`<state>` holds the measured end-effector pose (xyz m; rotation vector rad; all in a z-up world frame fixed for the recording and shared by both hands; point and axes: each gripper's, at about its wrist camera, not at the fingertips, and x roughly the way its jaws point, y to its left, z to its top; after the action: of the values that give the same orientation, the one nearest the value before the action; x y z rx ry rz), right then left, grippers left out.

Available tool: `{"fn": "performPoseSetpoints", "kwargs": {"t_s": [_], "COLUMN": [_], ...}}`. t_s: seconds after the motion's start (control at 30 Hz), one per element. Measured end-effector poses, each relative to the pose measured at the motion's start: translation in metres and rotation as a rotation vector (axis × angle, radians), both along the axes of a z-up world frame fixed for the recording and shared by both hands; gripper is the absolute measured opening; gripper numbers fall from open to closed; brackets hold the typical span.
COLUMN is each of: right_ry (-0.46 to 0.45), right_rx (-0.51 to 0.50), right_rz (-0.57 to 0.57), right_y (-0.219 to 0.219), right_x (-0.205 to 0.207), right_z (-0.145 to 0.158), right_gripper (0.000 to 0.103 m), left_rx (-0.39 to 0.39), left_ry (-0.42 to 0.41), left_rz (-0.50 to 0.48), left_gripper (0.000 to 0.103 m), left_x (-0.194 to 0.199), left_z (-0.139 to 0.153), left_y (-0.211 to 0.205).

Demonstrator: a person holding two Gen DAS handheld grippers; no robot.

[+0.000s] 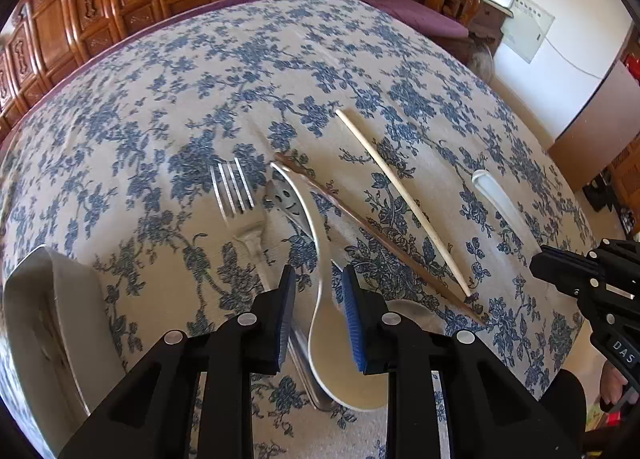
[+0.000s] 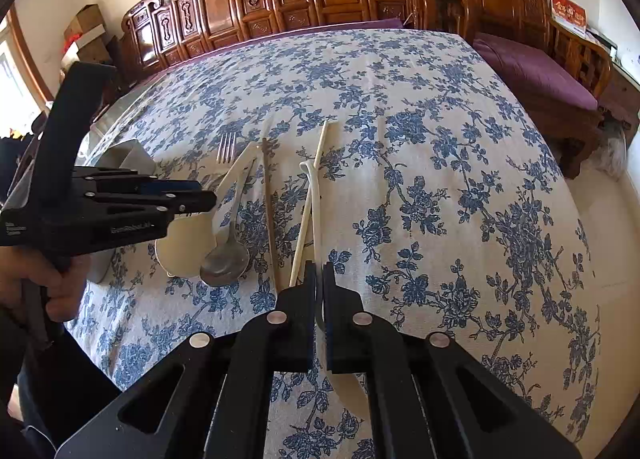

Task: Organize utensils
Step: 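Grasp a curved cream plastic utensil with the left gripper while the right gripper holds its plastic piece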

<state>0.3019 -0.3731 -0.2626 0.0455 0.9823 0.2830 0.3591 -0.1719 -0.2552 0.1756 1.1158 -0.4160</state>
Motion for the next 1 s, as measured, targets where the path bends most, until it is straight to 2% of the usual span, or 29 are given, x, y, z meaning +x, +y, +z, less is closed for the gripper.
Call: {"fn": "performPoseSetpoints", "kwargs": {"t_s": [0.27,0.47,0.77,1.0], "right_ry": [0.005,0.009,-0.008,-0.039], "right_rx": [0.002,0.004,0.010,0.000], "right_rz": [0.012,0.020,0.028,0.062], "right_y": [0.003,0.006,0.012,0.029], "right_x": [0.000,-0.001,-0.004,-0.014], "right_z": [-0.002,-0.003,0.005,0.018], "right_gripper": [0.005,0.005,0.005,0.005], "left_rx": [0.015,0.020,0.024,0.016], "left_ry": [0.057,0.041,-0.018,-0.068], "left_rz": [-0.005,-0.013,0.007,0.032], "left_gripper": [0.008,0.004,0.003,0.003], "left_x": [0.010,0.005,-0.018,-0.040], "left_z": [-0.013,-0.011,0.017,0.049], "left_y": [-0.007,-0.009,0.010,0.036]}}
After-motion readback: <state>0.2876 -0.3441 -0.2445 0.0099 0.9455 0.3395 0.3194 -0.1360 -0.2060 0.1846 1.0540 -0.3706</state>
